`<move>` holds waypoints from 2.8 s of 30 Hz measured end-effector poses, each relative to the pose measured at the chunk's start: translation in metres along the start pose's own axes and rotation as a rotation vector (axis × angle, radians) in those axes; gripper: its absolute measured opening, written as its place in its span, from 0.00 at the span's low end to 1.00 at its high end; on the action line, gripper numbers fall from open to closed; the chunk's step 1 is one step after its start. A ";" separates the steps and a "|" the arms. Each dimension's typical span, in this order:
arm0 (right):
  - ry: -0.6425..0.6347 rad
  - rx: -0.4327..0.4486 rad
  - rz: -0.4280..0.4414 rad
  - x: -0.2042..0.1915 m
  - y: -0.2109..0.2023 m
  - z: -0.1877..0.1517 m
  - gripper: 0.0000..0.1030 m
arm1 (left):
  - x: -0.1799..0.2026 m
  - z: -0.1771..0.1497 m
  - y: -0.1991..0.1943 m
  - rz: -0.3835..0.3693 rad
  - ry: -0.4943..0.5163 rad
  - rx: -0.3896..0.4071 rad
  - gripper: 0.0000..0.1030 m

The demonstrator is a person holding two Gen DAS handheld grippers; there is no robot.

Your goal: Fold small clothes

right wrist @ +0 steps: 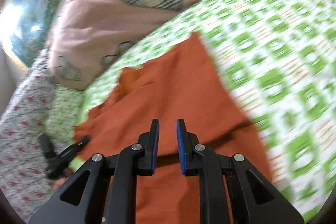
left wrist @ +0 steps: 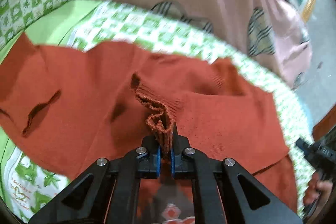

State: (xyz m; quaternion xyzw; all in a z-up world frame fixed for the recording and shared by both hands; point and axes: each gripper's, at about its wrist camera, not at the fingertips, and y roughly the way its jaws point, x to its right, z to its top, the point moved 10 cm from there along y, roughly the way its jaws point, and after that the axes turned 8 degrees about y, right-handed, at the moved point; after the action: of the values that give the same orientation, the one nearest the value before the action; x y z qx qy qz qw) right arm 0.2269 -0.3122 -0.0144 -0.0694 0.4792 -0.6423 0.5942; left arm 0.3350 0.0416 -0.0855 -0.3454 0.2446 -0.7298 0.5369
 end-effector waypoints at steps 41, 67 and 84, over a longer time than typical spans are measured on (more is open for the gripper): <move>-0.208 -0.040 -0.140 0.006 0.017 -0.004 0.45 | -0.038 -0.041 -0.055 0.089 0.006 0.017 0.40; -0.193 -0.247 0.047 -0.056 0.032 -0.130 0.45 | -0.143 0.012 -0.053 0.307 -0.009 0.024 0.07; -0.104 -0.097 0.010 -0.011 -0.014 -0.091 0.45 | 0.175 0.019 -0.035 -0.259 0.157 0.065 0.06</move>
State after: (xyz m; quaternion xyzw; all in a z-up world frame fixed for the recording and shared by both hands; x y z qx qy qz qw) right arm 0.1607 -0.2567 -0.0474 -0.1291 0.4786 -0.6107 0.6175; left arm 0.2956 -0.1147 -0.0055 -0.2982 0.2156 -0.8252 0.4285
